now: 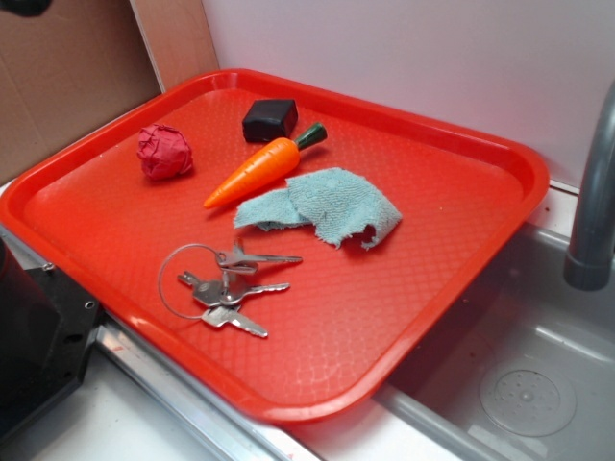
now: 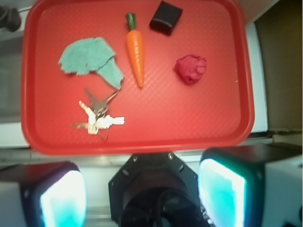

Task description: Grab the carrot.

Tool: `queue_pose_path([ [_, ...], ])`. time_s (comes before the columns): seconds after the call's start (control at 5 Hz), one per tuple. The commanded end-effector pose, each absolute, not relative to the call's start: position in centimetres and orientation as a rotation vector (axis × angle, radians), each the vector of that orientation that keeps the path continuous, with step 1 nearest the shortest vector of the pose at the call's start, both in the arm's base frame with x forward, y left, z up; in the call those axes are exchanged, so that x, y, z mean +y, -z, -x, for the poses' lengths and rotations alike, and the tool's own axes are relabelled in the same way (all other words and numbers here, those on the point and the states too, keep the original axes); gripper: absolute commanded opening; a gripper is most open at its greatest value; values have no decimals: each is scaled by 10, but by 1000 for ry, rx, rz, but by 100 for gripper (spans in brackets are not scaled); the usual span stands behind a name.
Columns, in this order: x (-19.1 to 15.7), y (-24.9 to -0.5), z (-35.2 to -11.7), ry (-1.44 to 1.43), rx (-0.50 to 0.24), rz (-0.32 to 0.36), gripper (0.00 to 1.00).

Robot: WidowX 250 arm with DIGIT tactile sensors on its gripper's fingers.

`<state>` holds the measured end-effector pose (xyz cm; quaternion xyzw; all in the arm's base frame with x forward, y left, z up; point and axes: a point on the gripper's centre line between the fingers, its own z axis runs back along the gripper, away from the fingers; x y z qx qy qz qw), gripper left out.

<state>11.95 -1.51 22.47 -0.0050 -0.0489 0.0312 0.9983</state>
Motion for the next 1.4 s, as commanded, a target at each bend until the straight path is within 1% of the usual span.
queue_pose_path([
  [0.0, 1, -191, -163, -200, -289, 34, 100],
  [0.2, 3, -166, -188, -257, -311, 33, 100],
  [0.4, 0, -141, -214, -254, -299, 67, 100],
  [0.6, -3, -111, -241, -252, -244, 46, 100],
  [0.8, -6, -88, -257, -245, -201, 28, 100],
  [1.0, -5, -69, -268, -244, -162, -5, 100],
  [1.2, -6, -51, -278, -227, -125, 4, 100],
])
